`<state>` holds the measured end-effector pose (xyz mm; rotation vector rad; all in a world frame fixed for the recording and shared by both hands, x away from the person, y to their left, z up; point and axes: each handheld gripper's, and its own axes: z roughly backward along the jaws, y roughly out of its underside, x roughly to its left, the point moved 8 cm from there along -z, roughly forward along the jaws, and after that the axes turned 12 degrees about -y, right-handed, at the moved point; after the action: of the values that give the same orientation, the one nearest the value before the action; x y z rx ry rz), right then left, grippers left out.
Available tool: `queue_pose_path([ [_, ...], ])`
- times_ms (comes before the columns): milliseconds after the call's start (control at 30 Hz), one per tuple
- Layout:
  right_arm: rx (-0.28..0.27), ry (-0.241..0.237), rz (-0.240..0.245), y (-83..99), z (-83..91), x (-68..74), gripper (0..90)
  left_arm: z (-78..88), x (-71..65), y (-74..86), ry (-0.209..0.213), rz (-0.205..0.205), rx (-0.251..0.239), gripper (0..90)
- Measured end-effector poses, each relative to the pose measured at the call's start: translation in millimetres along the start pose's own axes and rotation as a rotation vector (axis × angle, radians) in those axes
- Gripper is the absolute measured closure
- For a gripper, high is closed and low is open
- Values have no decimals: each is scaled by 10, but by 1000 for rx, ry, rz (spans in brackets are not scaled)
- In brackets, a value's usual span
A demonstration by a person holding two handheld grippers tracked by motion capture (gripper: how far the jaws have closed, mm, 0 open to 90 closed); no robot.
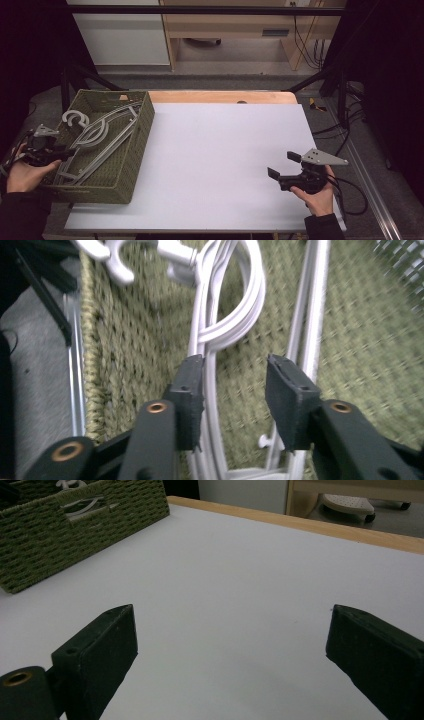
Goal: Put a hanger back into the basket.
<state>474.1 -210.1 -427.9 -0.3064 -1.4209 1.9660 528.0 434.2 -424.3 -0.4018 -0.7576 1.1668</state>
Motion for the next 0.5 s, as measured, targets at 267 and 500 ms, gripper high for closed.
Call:
queue_pose_path([
  [267,-10,6,2,-6,14,-9,63,320,-350,-240,137,80,-223,379],
  [500,-18,7,5,-16,33,-3,62,598,-846,-429,269,100,-387,216],
])
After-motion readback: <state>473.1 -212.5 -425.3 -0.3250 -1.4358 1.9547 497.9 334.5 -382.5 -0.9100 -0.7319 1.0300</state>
